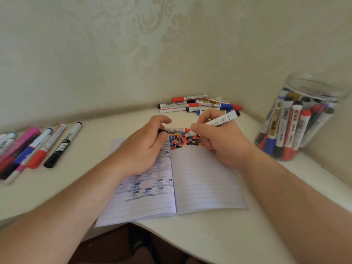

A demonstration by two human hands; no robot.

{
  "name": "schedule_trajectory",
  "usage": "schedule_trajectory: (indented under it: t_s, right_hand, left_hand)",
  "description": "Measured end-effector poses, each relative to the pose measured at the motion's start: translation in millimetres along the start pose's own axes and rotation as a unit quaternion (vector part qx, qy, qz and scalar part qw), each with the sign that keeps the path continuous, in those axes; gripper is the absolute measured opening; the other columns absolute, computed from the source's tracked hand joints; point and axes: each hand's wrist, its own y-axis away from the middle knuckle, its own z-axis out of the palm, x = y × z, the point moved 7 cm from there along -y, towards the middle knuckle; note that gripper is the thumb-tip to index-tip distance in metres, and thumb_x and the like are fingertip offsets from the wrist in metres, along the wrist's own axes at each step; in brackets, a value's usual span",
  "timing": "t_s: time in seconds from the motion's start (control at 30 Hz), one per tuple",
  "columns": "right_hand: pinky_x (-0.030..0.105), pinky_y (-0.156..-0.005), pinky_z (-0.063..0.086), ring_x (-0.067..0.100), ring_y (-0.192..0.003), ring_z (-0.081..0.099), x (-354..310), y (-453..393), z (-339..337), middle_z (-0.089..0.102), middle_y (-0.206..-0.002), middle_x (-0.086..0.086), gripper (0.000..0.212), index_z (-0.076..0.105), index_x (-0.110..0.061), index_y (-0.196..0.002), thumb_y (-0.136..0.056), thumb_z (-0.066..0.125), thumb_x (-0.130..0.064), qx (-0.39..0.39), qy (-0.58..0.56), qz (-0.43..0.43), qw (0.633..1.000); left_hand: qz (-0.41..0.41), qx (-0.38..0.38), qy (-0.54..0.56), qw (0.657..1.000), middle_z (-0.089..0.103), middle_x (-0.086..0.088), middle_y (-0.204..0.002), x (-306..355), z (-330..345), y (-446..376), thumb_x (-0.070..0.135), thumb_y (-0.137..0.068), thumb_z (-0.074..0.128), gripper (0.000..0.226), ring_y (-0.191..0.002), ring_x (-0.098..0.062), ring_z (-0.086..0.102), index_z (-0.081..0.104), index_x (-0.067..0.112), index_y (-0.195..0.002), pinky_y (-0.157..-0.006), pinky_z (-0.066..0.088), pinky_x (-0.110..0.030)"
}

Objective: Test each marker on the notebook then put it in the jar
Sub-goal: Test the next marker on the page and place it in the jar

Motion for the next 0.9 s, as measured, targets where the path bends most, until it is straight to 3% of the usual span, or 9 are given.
schedule_trajectory:
  t_s: [0.1, 0.2, 0.3, 0.37, 0.53, 0.63, 0.73, 0.8, 0.9]
  right_hand:
    - [0.026, -0.045, 0.026, 0.015, -0.050, 0.039, -7.1, 2.9, 0.3, 0.049, -0.058, 0.003, 0.024, 0.060, -0.015, -0.080, -0.097, 0.066, 0.000, -0.026, -0.056, -0.006, 0.998]
    - [0.024, -0.048, 0.039, 0.017, -0.057, 0.049, -3.2, 3.0, 3.5, 0.056, -0.064, 0.006, 0.018, 0.070, -0.015, -0.080, -0.096, 0.062, -0.011, -0.035, -0.109, 0.033, 0.993]
    - [0.028, -0.053, 0.040, 0.019, -0.060, 0.053, 2.0, 1.5, 7.0, 0.060, -0.069, 0.010, 0.024, 0.077, -0.016, -0.080, -0.082, 0.055, -0.024, -0.057, -0.110, 0.046, 0.991]
    - [0.029, -0.054, 0.043, 0.020, -0.061, 0.055, 3.5, 0.5, 5.9, 0.061, -0.070, 0.011, 0.029, 0.078, -0.014, -0.084, -0.086, 0.051, -0.023, -0.059, -0.113, 0.042, 0.991]
    - [0.029, -0.052, 0.047, 0.023, -0.061, 0.058, 3.6, 2.0, 11.1, 0.064, -0.072, 0.014, 0.025, 0.071, -0.012, -0.089, -0.093, 0.047, -0.016, -0.075, -0.131, 0.053, 0.987]
    - [0.027, -0.050, 0.048, 0.024, -0.059, 0.059, 1.8, 3.1, 13.1, 0.067, -0.073, 0.015, 0.020, 0.053, -0.016, -0.088, -0.104, 0.043, -0.009, -0.064, -0.143, 0.068, 0.985]
    - [0.027, -0.049, 0.044, 0.021, -0.056, 0.057, 0.8, 2.8, 8.6, 0.064, -0.068, 0.011, 0.025, 0.055, -0.017, -0.080, -0.103, 0.053, -0.008, -0.044, -0.084, 0.054, 0.994]
    - [0.027, -0.050, 0.043, 0.019, -0.056, 0.055, -1.0, 2.5, 4.8, 0.064, -0.066, 0.008, 0.026, 0.063, -0.017, -0.076, -0.100, 0.063, -0.007, -0.034, -0.043, 0.034, 0.998]
    - [0.025, -0.056, 0.049, 0.015, -0.062, 0.062, -3.4, 2.1, -1.9, 0.073, -0.074, 0.002, 0.014, 0.078, -0.022, -0.085, -0.093, 0.076, -0.011, -0.017, 0.031, 0.006, 0.999]
  left_hand:
    - [-0.020, 0.013, 0.022, 0.999, 0.063, 0.014, -0.113, -3.5, -2.3, -0.7, 0.028, -0.107, 0.048, 0.021, -0.103, -0.011, 0.061, 0.037, 0.032, -0.124, -0.091, 0.047, -0.032]
    - [-0.018, 0.027, 0.081, 0.996, 0.075, 0.015, -0.106, -6.5, -5.9, -1.9, 0.022, -0.105, 0.055, 0.021, -0.091, -0.014, 0.065, 0.040, 0.035, -0.108, -0.088, 0.050, -0.037]
    - [-0.004, 0.034, 0.131, 0.991, 0.077, 0.015, -0.102, -5.3, -7.6, -0.9, 0.015, -0.105, 0.054, 0.019, -0.082, -0.022, 0.065, 0.041, 0.029, -0.104, -0.082, 0.053, -0.036]
    - [0.002, 0.037, 0.145, 0.989, 0.078, 0.014, -0.102, -2.5, -8.6, -0.1, 0.014, -0.106, 0.053, 0.017, -0.082, -0.022, 0.066, 0.041, 0.025, -0.103, -0.080, 0.052, -0.033]
    - [0.019, 0.023, 0.135, 0.990, 0.078, 0.014, -0.100, -2.8, -6.6, -1.3, 0.023, -0.105, 0.057, 0.020, -0.087, -0.021, 0.068, 0.044, 0.036, -0.100, -0.086, 0.054, -0.044]
    - [0.028, 0.049, 0.120, 0.991, 0.071, 0.022, -0.087, -5.1, -10.7, -2.1, 0.039, -0.096, 0.067, 0.017, -0.077, -0.008, 0.062, 0.053, 0.048, -0.095, -0.076, 0.049, -0.030]
    - [0.022, 0.087, 0.131, 0.987, 0.063, 0.022, -0.076, -7.7, -15.9, -2.0, 0.031, -0.091, 0.077, 0.021, -0.068, 0.000, 0.051, 0.063, 0.047, -0.091, -0.064, 0.039, -0.016]
    - [0.007, 0.096, 0.136, 0.986, 0.066, 0.018, -0.079, -11.7, -16.5, -2.3, 0.030, -0.087, 0.081, 0.022, -0.070, -0.002, 0.054, 0.066, 0.044, -0.094, -0.067, 0.043, -0.020]
    - [-0.007, 0.104, 0.141, 0.985, 0.075, 0.011, -0.096, -15.2, -18.2, -2.2, 0.024, -0.089, 0.080, 0.028, -0.089, -0.012, 0.068, 0.069, 0.048, -0.098, -0.086, 0.054, -0.033]
